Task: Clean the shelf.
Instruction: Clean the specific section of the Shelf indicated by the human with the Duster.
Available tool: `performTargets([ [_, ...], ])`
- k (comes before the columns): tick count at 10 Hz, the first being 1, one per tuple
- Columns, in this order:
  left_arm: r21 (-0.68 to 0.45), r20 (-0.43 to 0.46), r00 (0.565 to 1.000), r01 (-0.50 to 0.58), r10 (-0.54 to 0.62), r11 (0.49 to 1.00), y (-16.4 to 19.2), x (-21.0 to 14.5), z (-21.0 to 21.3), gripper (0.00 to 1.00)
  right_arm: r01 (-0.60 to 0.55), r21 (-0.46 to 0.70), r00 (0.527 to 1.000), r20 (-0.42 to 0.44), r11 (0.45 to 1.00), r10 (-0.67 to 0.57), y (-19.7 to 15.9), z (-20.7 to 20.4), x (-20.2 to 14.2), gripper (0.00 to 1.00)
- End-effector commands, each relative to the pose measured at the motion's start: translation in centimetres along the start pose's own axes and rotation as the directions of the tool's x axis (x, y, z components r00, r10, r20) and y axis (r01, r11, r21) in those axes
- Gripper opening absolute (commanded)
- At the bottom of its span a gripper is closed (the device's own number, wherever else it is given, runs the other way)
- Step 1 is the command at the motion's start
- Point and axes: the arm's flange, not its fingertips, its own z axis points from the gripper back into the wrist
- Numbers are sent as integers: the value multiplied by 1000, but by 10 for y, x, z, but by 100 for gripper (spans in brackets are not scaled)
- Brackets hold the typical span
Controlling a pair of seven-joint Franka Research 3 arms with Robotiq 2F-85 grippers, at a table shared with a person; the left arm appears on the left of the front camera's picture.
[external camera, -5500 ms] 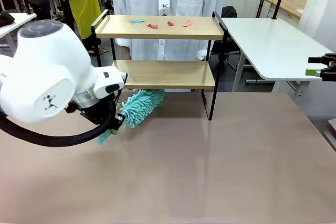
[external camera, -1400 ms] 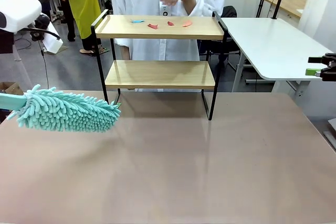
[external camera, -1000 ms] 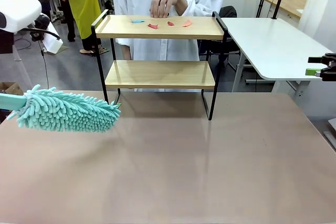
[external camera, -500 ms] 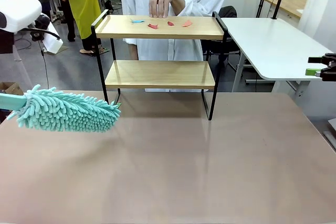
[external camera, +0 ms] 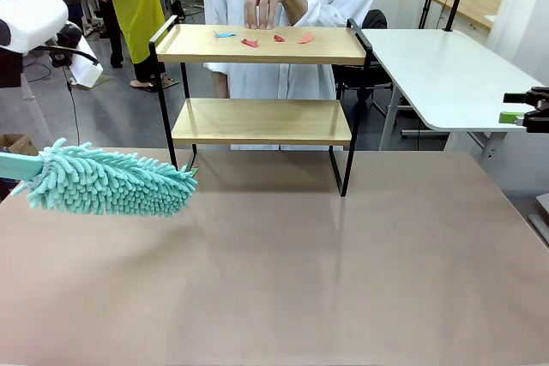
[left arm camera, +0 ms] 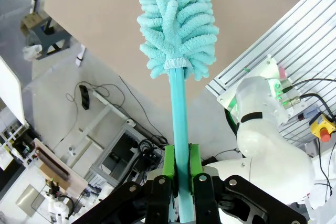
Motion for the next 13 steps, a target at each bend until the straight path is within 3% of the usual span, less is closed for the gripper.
performTargets([
  [1,8,4,1000,3,-3,1000,1,-3,-1,13,-3,-1,1000,3,1000,3,2,-1,3,100],
  [4,0,0,1000,0,0,1000,0,0,0,13,-3,-1,1000,3,1000,3,2,-1,3,100],
  [5,-21,92,992,89,-86,996,0,-1,4,13,-3,-1,1000,3,1000,3,2,-1,3,100],
  [9,-99,295,919,300,-260,949,-6,15,35,13,-3,-1,1000,3,1000,3,2,-1,3,100],
  [10,-180,347,916,278,-203,944,-12,30,46,13,-3,-1,1000,3,1000,3,2,-1,3,100],
  [13,-219,519,852,203,-62,954,-56,59,96,13,-3,-1,1000,3,1000,3,2,-1,3,100],
])
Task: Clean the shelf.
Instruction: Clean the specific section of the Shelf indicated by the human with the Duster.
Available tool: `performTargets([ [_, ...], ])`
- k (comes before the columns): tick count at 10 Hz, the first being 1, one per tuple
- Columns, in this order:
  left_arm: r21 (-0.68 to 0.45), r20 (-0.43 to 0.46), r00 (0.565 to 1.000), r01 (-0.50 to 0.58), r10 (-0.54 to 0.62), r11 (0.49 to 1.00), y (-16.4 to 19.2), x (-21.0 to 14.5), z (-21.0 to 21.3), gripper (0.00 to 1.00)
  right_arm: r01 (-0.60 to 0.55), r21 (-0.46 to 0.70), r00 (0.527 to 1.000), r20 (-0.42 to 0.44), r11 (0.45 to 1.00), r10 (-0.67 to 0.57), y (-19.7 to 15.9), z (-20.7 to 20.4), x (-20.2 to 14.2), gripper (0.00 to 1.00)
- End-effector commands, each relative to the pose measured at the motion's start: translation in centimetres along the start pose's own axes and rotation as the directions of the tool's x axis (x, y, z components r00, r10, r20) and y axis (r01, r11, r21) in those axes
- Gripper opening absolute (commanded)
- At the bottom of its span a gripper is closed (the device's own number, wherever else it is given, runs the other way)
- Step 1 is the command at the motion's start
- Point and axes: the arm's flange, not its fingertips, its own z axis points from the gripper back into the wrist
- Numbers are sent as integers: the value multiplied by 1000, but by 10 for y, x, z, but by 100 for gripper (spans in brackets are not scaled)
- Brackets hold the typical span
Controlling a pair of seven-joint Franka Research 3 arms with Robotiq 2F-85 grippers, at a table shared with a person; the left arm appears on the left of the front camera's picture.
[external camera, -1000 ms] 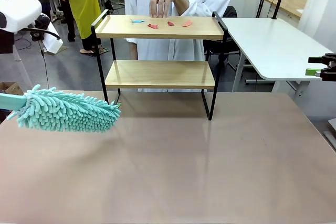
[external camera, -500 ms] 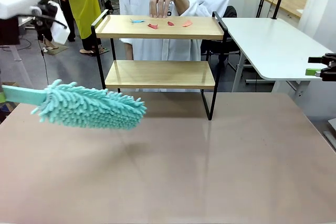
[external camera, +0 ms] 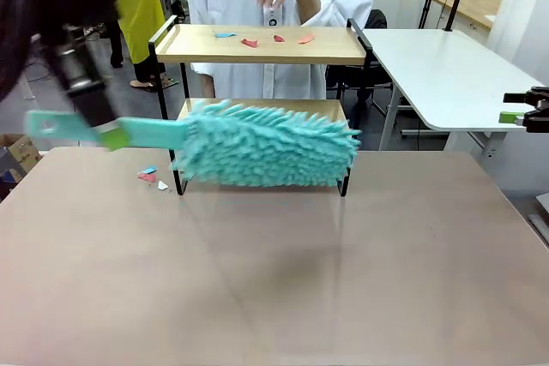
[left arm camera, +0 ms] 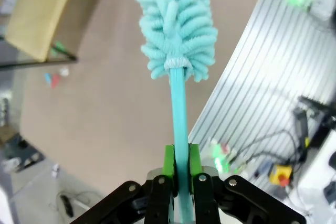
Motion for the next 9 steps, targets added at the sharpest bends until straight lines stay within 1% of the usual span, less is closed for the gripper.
performTargets([
  [1,-4,153,983,-105,104,994,-26,28,16,13,-3,-1,1000,3,1000,3,2,-1,3,100],
  [2,-29,247,957,-146,149,989,-41,48,25,13,-3,-1,1000,3,1000,3,2,-1,3,100],
  [3,-47,320,920,-222,225,974,-51,67,30,13,-3,-1,1000,3,1000,3,2,-1,3,100],
  [4,-39,370,877,-317,308,948,-62,87,36,13,-3,-1,1000,3,1000,3,2,-1,3,100],
  [5,-23,412,824,-417,389,909,-76,110,45,13,-3,-1,1000,3,1000,3,2,-1,3,100],
  [6,41,398,767,-562,503,826,-92,137,53,13,-3,-1,1000,3,1000,3,2,-1,3,100],
  [7,131,404,741,-627,537,768,-102,162,60,13,-3,-1,1000,3,1000,3,2,-1,3,100],
  [8,181,453,660,-726,599,663,-106,187,64,13,-3,-1,1000,3,1000,3,2,-1,3,100],
  [9,171,479,603,-777,638,606,-105,209,64,13,-3,-1,1000,3,1000,3,2,-1,3,100],
])
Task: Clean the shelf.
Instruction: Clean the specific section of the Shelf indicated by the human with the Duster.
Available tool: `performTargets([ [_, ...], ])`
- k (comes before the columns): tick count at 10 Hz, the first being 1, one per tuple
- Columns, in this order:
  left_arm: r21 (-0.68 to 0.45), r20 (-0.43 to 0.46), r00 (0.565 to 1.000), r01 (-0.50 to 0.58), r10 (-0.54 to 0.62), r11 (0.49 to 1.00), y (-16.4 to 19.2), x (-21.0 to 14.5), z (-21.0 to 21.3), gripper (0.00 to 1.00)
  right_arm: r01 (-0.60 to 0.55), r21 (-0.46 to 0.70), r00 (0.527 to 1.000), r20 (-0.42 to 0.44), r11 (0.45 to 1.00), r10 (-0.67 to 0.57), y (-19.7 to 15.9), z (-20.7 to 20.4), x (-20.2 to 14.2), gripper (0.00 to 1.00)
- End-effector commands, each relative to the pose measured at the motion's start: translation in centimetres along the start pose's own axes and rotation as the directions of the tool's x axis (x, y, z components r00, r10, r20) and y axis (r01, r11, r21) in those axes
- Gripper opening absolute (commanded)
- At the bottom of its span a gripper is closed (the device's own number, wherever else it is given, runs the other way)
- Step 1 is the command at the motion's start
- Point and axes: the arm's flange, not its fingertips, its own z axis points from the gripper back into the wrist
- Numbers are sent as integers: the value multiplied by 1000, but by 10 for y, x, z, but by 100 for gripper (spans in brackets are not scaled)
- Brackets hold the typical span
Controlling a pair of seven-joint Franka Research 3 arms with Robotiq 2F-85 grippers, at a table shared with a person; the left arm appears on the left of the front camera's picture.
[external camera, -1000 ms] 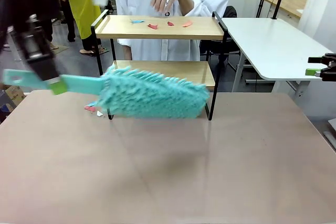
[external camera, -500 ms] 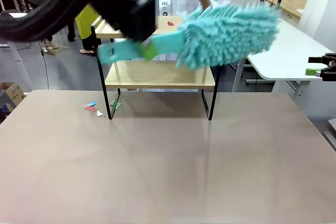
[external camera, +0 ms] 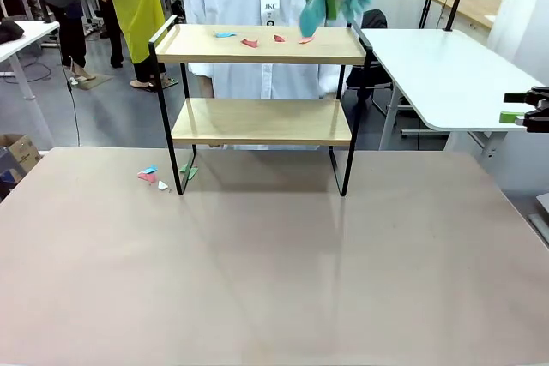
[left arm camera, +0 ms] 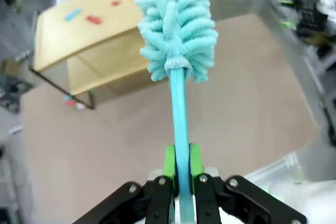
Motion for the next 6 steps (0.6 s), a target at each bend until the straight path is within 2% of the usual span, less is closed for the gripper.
performTargets([
  [1,102,-33,993,-110,114,989,-48,39,-7,13,-3,-1,1000,3,1000,3,2,-1,3,100],
  [3,144,-26,979,-196,202,970,-63,57,-37,13,-3,-1,1000,3,1000,3,2,-1,3,100],
  [4,87,-10,993,-120,121,989,-19,18,-18,13,-3,-1,1000,3,1000,3,2,-1,3,100],
  [6,87,-10,993,-120,121,989,-19,18,-18,13,-3,-1,1000,3,1000,3,2,-1,3,100],
])
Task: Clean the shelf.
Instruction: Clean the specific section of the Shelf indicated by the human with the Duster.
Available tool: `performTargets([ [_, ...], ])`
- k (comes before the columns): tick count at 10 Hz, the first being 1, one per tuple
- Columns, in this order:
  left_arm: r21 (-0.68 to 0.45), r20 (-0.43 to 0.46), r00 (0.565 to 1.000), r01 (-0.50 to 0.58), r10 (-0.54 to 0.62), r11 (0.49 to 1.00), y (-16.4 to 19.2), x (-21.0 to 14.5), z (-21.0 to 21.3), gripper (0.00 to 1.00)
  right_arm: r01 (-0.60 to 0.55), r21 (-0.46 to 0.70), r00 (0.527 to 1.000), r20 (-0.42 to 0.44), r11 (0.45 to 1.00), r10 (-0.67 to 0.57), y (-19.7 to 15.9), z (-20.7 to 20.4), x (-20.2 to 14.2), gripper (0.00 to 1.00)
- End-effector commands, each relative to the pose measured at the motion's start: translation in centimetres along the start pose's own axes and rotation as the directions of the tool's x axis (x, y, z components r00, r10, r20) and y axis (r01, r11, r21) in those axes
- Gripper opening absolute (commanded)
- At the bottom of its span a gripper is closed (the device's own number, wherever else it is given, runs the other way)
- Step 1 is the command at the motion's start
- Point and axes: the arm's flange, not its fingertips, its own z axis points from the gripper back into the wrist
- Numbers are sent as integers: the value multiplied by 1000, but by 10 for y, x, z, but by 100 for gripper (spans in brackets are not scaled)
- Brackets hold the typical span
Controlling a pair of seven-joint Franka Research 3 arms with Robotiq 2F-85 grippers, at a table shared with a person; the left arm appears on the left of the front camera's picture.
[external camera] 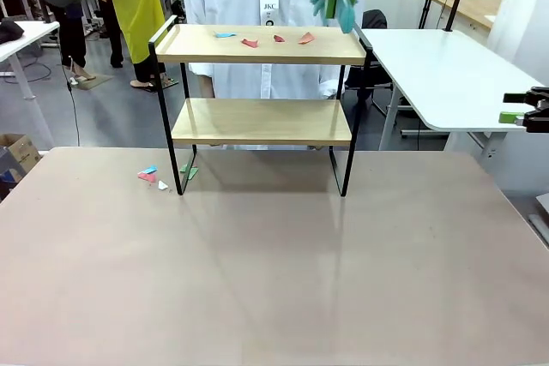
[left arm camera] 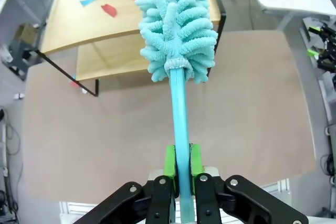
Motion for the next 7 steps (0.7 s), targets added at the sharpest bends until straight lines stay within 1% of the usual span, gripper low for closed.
performTargets([
  [1,5,26,1000,14,-14,1000,12,-3,8,13,-3,-2,1000,3,1000,3,2,0,3,100],
  [3,-22,-9,1000,-13,13,1000,-8,7,-16,13,-3,-2,1000,3,1000,3,2,0,3,100],
  [5,-77,-50,996,-80,76,994,-25,17,-47,13,-3,-2,1000,3,1000,3,2,0,3,100],
  [6,-74,-49,994,-105,101,992,-33,20,-61,13,-3,-2,1000,3,1000,3,2,0,3,100],
  [7,-75,-48,990,-136,133,988,-34,23,-71,13,-3,-2,1000,3,1000,3,2,0,3,100],
])
